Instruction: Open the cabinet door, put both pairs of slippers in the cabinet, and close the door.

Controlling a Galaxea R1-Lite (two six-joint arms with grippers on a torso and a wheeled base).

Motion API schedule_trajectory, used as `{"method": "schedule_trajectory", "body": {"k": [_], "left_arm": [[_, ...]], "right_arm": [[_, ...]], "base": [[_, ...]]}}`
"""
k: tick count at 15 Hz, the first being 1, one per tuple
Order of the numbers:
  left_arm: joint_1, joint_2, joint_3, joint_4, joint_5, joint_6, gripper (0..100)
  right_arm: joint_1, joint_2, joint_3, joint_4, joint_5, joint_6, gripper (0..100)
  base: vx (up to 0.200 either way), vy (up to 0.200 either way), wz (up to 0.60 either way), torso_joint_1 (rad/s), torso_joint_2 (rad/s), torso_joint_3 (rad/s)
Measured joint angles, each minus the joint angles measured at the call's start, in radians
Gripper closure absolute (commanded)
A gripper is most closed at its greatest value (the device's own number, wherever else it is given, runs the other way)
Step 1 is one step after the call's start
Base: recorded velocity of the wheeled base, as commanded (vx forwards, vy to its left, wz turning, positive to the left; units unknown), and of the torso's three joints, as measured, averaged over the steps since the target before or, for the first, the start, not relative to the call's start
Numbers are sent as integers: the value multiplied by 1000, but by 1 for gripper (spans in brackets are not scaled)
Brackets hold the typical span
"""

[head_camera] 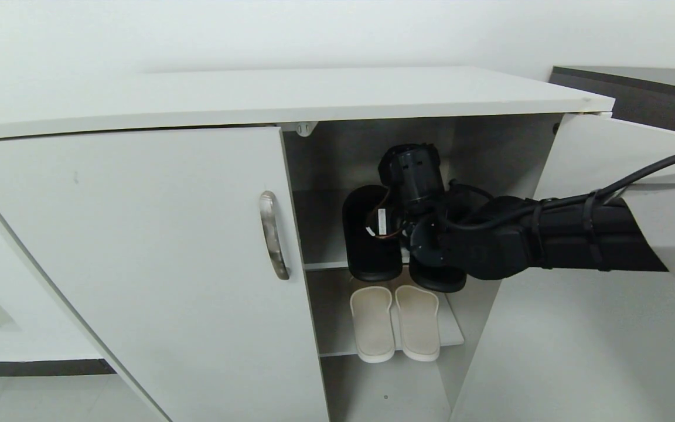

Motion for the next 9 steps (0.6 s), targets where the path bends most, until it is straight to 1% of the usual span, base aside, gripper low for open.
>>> {"method": "schedule_trajectory", "body": {"k": [6, 9], "left_arm": [[0, 0, 0, 0, -1, 1, 100], [0, 0, 0, 0, -13, 2, 100]], "right_arm": [[54, -138, 171, -35, -8, 19, 0], [102, -257, 337, -58, 2, 20, 0]], "base": [[0, 0, 0, 0, 0, 0], [0, 0, 0, 0, 0, 0]]}}
